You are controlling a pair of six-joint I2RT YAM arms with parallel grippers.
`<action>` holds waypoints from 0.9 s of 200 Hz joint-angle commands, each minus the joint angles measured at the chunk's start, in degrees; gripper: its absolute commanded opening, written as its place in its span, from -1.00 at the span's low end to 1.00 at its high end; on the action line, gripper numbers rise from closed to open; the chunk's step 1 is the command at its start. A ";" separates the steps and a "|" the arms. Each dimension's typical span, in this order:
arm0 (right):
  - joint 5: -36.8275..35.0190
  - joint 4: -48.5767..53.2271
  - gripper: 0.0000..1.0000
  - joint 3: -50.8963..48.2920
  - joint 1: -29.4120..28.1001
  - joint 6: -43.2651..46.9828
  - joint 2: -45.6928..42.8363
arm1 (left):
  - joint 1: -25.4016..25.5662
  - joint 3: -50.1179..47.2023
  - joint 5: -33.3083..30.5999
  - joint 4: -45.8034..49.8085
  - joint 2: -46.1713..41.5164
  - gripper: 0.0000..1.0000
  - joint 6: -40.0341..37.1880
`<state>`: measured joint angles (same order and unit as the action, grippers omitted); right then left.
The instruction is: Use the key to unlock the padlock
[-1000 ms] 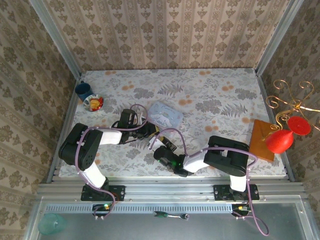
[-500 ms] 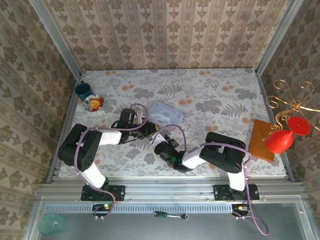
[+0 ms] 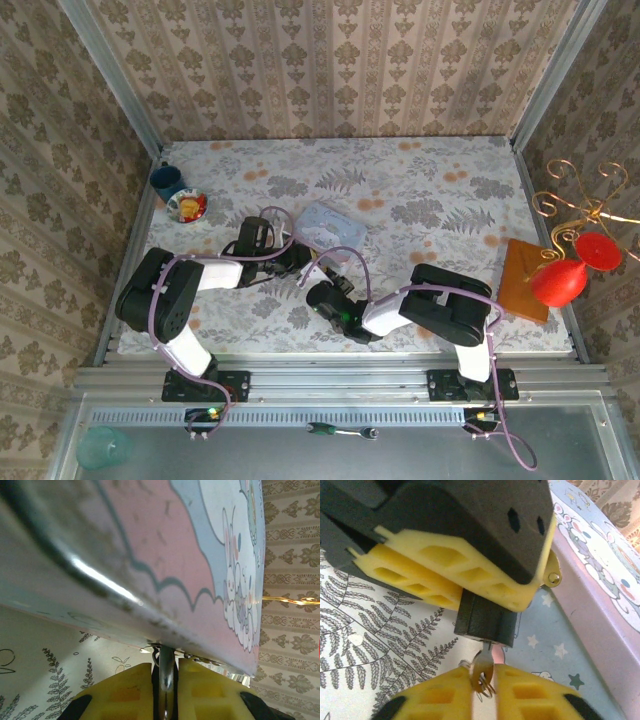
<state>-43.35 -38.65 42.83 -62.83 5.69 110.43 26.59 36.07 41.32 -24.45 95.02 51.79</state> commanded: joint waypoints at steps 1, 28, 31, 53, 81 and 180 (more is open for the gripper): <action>-1.21 -1.42 -0.74 1.40 0.25 -1.15 -0.30 | 0.46 1.63 1.68 -0.79 -2.08 -1.00 -0.89; -0.62 -1.51 -0.79 1.29 0.40 -2.88 -1.25 | 0.97 1.55 0.87 -0.69 -2.04 -1.00 -0.91; -0.41 -1.45 -0.80 1.25 0.42 -3.15 -1.49 | 0.99 1.50 0.67 -0.78 -2.03 -1.00 -0.90; 4.52 0.09 -0.85 0.39 1.75 -6.90 -4.21 | 1.32 1.37 -0.07 -0.78 -1.95 -1.00 -0.99; 16.65 2.60 -0.94 -1.82 6.38 -16.78 -8.06 | 1.56 1.53 -0.08 -1.29 -1.42 -1.00 -1.23; 23.33 1.37 -0.96 -8.37 8.68 -26.99 -9.74 | 3.01 3.18 -3.00 2.48 0.30 -0.91 -5.77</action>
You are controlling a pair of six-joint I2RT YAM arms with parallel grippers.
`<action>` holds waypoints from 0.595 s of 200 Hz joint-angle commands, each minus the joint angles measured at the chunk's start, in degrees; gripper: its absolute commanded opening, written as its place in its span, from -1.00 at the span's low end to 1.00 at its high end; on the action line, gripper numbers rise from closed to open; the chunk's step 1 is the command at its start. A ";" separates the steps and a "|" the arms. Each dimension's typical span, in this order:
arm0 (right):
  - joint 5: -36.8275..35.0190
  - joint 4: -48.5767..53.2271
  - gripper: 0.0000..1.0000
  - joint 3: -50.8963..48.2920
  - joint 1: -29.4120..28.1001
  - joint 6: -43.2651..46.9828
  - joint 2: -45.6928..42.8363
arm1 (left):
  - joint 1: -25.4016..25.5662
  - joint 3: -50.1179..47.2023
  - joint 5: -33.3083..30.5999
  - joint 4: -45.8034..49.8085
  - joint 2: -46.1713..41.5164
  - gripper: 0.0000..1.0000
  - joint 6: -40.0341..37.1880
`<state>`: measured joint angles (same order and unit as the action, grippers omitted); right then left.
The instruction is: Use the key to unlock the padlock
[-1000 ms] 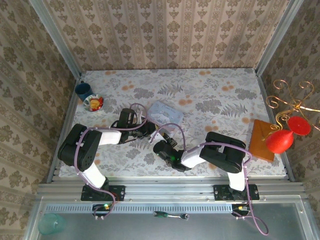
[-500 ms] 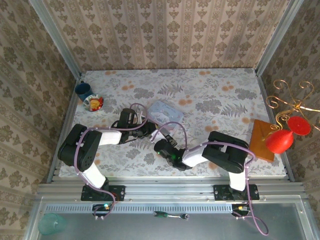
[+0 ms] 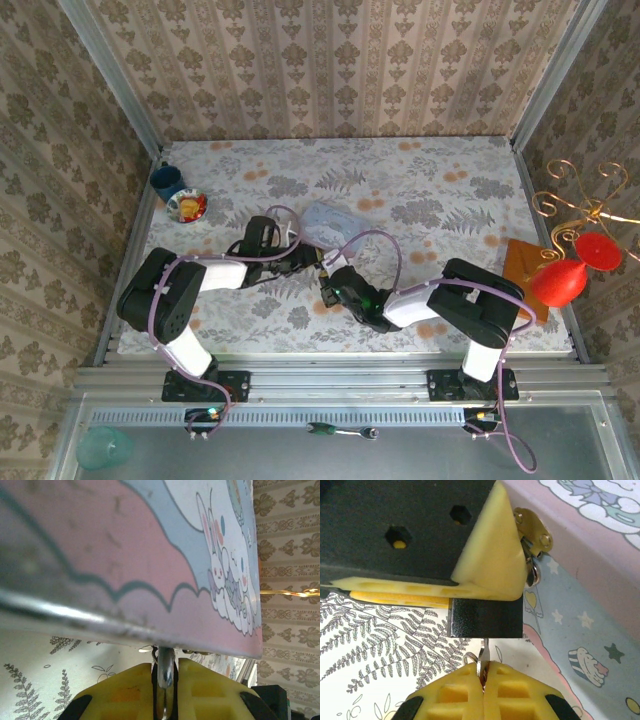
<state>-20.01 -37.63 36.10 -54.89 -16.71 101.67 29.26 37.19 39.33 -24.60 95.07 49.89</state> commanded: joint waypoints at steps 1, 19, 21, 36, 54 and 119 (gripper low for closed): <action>-0.02 0.44 -0.96 -1.64 0.75 -4.57 -1.05 | 0.35 2.12 -1.28 2.98 0.27 -0.91 -3.98; -0.17 3.09 -0.97 -1.51 0.68 -4.39 -1.47 | 0.70 3.35 -5.71 9.07 -0.38 -0.79 -6.87; -0.17 3.22 -0.97 -1.48 0.67 -4.27 -1.54 | 0.71 3.46 -5.92 9.40 -0.44 -0.77 -7.08; 0.04 3.91 -0.97 -1.85 0.67 -3.79 -1.57 | 0.72 3.33 -6.92 9.89 -0.97 -0.62 -7.61; 0.14 4.14 -0.96 -2.33 0.67 -3.76 -1.30 | 0.74 3.24 -7.12 9.59 -1.26 -0.48 -7.87; -0.55 3.02 -0.94 -4.54 0.58 -5.20 -1.82 | -0.38 0.82 -8.63 6.58 -2.54 -0.23 -6.76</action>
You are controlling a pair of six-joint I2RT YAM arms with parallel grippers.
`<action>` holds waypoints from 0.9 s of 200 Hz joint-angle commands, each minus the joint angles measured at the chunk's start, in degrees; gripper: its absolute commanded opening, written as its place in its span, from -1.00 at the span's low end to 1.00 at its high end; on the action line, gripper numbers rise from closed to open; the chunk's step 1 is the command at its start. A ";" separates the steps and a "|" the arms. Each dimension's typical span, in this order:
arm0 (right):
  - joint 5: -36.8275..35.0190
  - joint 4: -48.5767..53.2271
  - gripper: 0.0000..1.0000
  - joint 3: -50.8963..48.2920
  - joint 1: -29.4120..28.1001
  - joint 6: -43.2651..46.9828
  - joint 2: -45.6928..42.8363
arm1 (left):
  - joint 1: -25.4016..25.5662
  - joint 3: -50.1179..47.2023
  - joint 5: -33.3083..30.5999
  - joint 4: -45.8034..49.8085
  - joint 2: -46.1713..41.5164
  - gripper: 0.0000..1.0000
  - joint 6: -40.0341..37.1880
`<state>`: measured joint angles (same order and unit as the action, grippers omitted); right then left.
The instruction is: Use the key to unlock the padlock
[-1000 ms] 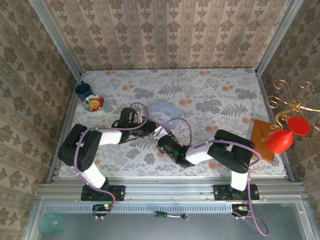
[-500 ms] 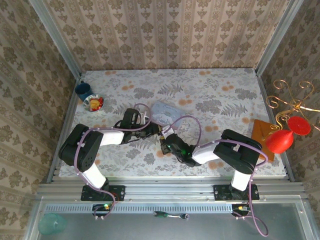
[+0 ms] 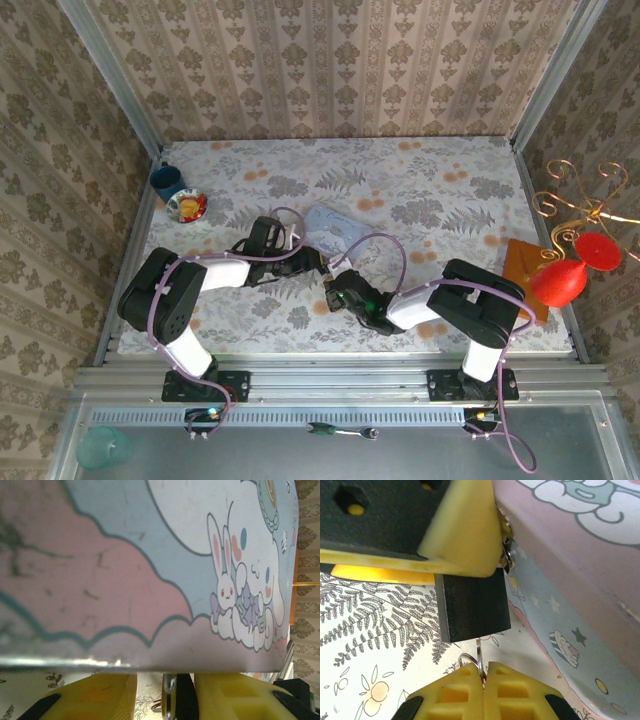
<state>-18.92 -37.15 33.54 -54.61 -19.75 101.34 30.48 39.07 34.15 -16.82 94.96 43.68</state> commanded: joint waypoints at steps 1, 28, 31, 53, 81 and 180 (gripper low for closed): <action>-1.64 2.57 -0.94 -1.94 0.29 -2.15 -1.54 | -1.63 -1.08 -3.51 -1.29 -2.46 -0.22 -0.54; -1.00 3.15 -0.90 -2.59 0.12 -2.59 -2.26 | -1.72 -1.43 -3.15 -1.97 -3.37 -0.13 -1.16; -0.91 3.40 -0.90 -2.60 0.12 -2.64 -2.36 | -1.74 -1.47 -3.17 -2.07 -3.53 -0.12 -1.26; -0.31 4.67 -0.87 -2.75 -0.05 -2.85 -3.30 | -1.74 -1.81 -3.24 -2.94 -4.45 -0.07 -2.17; 0.42 4.59 -0.81 -3.41 0.10 -4.11 -3.98 | -1.61 -2.13 -3.34 -3.58 -5.56 -0.05 -3.32; 3.20 4.78 -0.42 -7.71 1.25 -7.02 -6.58 | -0.61 -1.39 -12.18 2.19 -9.82 0.04 -12.03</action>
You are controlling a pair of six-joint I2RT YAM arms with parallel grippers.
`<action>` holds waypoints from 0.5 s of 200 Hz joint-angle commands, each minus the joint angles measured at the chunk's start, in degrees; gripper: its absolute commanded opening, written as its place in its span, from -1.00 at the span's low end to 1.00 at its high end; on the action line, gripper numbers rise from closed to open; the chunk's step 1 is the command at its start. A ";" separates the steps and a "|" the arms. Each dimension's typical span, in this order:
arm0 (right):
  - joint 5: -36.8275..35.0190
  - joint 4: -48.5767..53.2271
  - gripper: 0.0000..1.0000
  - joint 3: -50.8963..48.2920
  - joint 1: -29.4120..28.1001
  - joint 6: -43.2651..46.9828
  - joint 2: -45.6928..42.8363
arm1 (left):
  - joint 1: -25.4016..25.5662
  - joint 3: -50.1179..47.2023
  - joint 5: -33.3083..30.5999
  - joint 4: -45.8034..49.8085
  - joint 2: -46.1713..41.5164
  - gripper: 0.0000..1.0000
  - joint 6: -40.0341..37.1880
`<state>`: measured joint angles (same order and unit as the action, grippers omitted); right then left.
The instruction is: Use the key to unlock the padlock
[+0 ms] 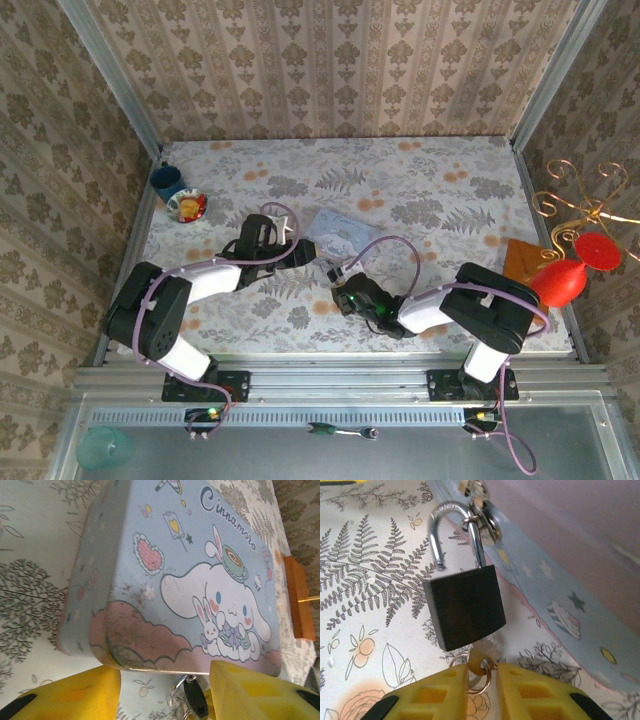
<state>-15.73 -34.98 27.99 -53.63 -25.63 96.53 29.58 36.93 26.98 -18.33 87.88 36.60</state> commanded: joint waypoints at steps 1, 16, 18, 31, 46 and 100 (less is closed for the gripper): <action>0.00 2.58 -0.42 -2.20 0.27 -1.11 -1.82 | 0.29 0.77 -5.14 3.85 -2.81 0.03 -5.00; -0.30 2.29 -0.31 -2.65 0.40 -0.76 -2.43 | 0.30 1.32 -7.27 5.87 -3.53 0.06 -6.23; -0.30 2.24 -0.30 -2.67 0.42 -0.70 -2.41 | 0.30 1.42 -7.46 6.09 -3.62 0.06 -6.33; 0.13 1.61 -0.20 -3.01 0.45 -0.26 -2.40 | 0.30 2.26 -8.54 7.75 -3.83 0.07 -7.25; 1.08 0.53 -0.10 -3.33 0.75 -0.19 -2.49 | 0.32 3.57 -9.29 9.91 -3.86 0.09 -7.97; 7.93 2.81 0.04 0.87 4.98 1.91 -0.12 | 1.06 11.63 -9.39 20.17 1.27 0.13 -11.36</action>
<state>-10.24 -36.16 26.17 -51.24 -25.47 94.56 29.82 45.06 18.17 -4.16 86.43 28.25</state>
